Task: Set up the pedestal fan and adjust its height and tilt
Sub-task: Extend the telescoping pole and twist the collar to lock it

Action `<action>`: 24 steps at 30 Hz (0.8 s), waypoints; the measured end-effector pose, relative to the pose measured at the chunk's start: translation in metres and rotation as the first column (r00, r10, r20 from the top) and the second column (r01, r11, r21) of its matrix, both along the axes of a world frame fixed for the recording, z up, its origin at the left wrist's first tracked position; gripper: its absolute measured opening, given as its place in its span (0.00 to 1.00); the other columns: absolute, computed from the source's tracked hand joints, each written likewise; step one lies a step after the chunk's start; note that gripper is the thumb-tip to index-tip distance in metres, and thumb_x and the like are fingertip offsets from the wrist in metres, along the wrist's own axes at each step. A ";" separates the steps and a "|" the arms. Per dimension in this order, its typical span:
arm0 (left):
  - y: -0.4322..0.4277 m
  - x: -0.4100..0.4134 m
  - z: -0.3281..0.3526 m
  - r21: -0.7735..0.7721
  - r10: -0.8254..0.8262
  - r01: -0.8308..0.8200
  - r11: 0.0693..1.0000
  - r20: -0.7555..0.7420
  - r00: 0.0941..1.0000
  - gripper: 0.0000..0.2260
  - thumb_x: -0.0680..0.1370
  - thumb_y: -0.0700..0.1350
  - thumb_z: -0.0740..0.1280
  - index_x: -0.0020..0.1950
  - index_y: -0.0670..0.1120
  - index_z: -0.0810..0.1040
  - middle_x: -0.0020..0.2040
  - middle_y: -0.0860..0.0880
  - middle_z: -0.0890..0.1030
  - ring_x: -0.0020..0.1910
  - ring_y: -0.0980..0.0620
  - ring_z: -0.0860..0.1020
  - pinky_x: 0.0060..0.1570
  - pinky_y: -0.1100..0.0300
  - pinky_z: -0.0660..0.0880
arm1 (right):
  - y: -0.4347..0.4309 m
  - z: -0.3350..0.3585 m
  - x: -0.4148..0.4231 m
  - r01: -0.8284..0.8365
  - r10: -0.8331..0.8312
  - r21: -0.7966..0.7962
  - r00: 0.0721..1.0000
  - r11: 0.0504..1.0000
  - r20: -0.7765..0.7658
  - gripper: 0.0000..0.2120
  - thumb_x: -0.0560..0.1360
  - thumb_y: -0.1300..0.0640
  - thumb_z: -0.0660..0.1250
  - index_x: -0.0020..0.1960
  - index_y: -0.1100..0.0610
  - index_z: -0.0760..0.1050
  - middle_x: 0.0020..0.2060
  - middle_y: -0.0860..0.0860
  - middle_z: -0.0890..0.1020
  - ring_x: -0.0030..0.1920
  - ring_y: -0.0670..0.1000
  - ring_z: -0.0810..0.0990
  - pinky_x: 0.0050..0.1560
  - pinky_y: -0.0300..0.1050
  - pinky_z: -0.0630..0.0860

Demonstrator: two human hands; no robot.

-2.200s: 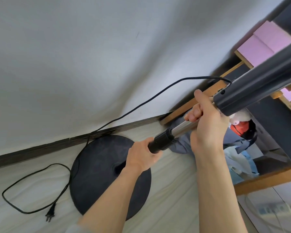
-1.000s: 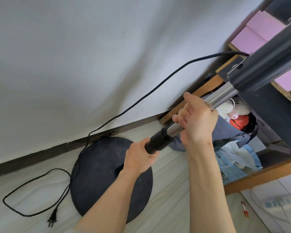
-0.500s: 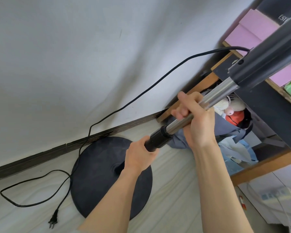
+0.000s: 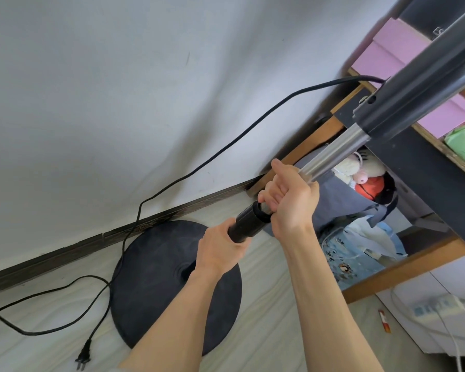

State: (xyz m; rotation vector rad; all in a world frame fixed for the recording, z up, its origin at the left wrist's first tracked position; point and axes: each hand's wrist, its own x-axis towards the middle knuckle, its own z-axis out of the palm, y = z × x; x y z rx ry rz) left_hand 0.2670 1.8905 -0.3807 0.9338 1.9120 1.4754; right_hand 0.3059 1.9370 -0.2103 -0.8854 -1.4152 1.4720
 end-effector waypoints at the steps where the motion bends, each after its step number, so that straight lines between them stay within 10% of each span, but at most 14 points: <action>1: 0.000 -0.001 0.000 -0.007 0.001 -0.001 1.000 -0.005 1.000 0.10 0.63 0.64 0.62 0.44 0.71 0.71 0.32 0.62 0.79 0.33 0.60 0.78 0.34 0.59 0.77 | 0.002 0.000 0.002 -0.020 0.020 0.005 0.999 1.000 0.026 0.24 0.72 0.59 0.70 0.27 0.52 0.57 0.22 0.50 0.57 0.22 0.50 0.56 0.26 0.40 0.67; 6: 0.001 -0.001 -0.002 -0.035 -0.012 0.012 0.999 0.018 1.000 0.13 0.64 0.64 0.62 0.48 0.66 0.71 0.34 0.59 0.80 0.34 0.57 0.78 0.37 0.57 0.80 | 0.009 0.002 0.016 -0.168 0.149 0.087 0.971 0.982 0.189 0.20 0.73 0.55 0.73 0.26 0.53 0.70 0.25 0.51 0.73 0.31 0.51 0.76 0.43 0.49 0.75; 9: 0.000 -0.008 -0.007 -0.069 -0.088 0.086 0.994 -0.013 0.996 0.15 0.66 0.62 0.63 0.51 0.65 0.71 0.36 0.59 0.81 0.36 0.58 0.79 0.41 0.56 0.80 | 0.012 0.002 0.034 -0.293 0.226 0.128 0.898 0.947 0.378 0.03 0.71 0.56 0.76 0.41 0.54 0.82 0.41 0.51 0.85 0.46 0.52 0.83 0.51 0.48 0.78; 12: -0.008 -0.016 -0.022 -0.158 -0.211 0.206 0.966 -0.014 0.977 0.13 0.69 0.57 0.67 0.52 0.60 0.74 0.39 0.55 0.82 0.38 0.55 0.80 0.45 0.50 0.81 | 0.011 -0.003 0.051 -0.443 0.325 0.069 0.745 0.894 0.582 0.14 0.73 0.63 0.76 0.58 0.54 0.83 0.55 0.49 0.86 0.57 0.49 0.83 0.58 0.44 0.80; 24: -0.009 -0.015 -0.032 -0.171 -0.218 0.220 0.961 0.030 0.976 0.07 0.70 0.52 0.68 0.47 0.58 0.75 0.39 0.55 0.81 0.37 0.54 0.80 0.38 0.55 0.78 | 0.005 -0.007 0.053 -0.433 0.117 0.202 0.605 0.878 0.788 0.19 0.68 0.45 0.79 0.57 0.48 0.81 0.50 0.43 0.85 0.51 0.41 0.83 0.50 0.34 0.79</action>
